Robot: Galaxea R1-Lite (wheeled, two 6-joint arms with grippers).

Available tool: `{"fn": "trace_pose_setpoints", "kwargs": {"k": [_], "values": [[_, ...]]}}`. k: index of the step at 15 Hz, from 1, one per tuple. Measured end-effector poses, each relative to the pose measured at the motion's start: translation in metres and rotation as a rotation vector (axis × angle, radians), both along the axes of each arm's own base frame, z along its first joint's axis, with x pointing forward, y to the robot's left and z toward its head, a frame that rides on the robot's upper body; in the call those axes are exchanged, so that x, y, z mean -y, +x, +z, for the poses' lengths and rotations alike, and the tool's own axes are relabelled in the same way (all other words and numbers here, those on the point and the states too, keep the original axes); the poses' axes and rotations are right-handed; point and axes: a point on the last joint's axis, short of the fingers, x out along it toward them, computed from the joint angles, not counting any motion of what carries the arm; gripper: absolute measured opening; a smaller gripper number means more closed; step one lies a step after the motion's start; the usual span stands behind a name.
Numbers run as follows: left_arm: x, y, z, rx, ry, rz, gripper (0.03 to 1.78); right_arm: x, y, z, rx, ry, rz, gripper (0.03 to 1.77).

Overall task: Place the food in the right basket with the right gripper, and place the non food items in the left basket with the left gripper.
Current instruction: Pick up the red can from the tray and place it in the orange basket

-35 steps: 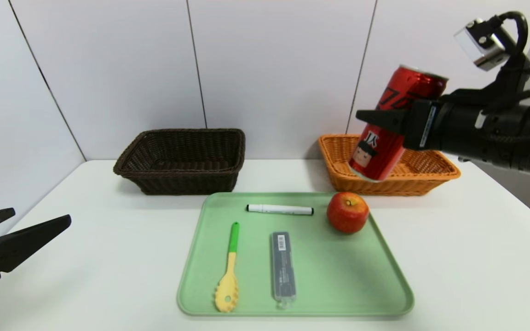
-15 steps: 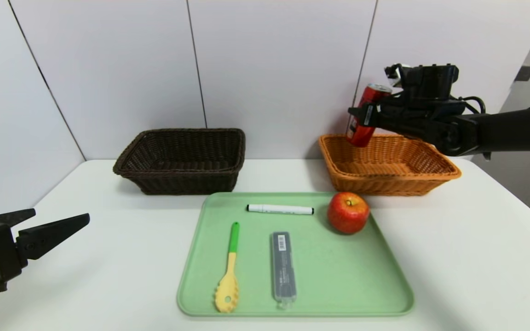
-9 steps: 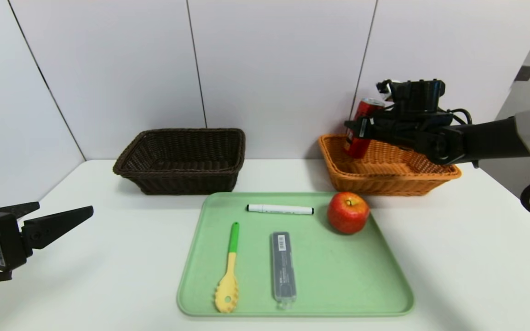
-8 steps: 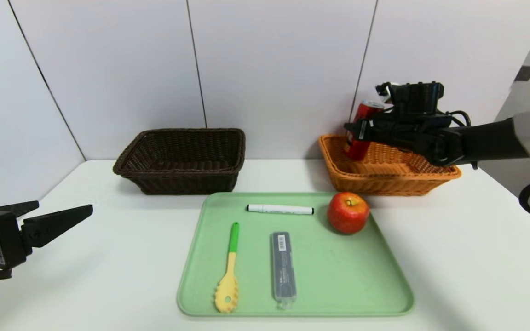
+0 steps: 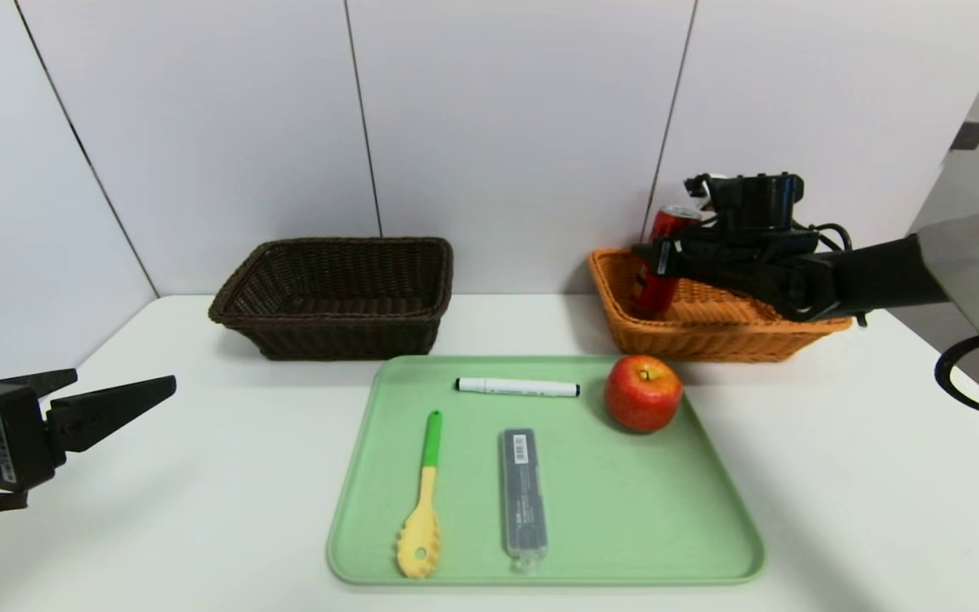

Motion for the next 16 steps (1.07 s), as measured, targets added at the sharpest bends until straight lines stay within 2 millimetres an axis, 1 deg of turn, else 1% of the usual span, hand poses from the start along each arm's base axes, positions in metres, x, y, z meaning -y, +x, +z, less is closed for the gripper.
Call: {"fn": "trace_pose_setpoints", "kwargs": {"k": [3, 5, 8, 11, 14, 16], "values": [[0.0, 0.0, -0.001, -0.004, 0.0, 0.0, 1.69, 0.0, 0.002, -0.005, -0.01, -0.002, -0.001, 0.98], [0.0, 0.0, -0.001, -0.006, 0.001, 0.001, 1.69, 0.0, 0.005, -0.007, 0.014, -0.002, -0.003, 0.98], [0.0, 0.0, -0.002, -0.007, 0.0, 0.0, 1.69, 0.0, 0.008, -0.014, 0.048, -0.053, 0.005, 0.98], [0.0, 0.0, -0.002, -0.007, 0.001, 0.0, 1.69, -0.001, 0.01, -0.018, 0.063, -0.061, 0.006, 1.22], [0.0, 0.001, -0.001, -0.007, 0.001, 0.001, 1.69, -0.001, 0.01, -0.019, 0.06, -0.06, 0.006, 1.36], [0.0, 0.001, 0.0, -0.003, 0.0, 0.0, 1.69, 0.0, 0.006, -0.012, 0.057, -0.063, 0.005, 1.44]]}}
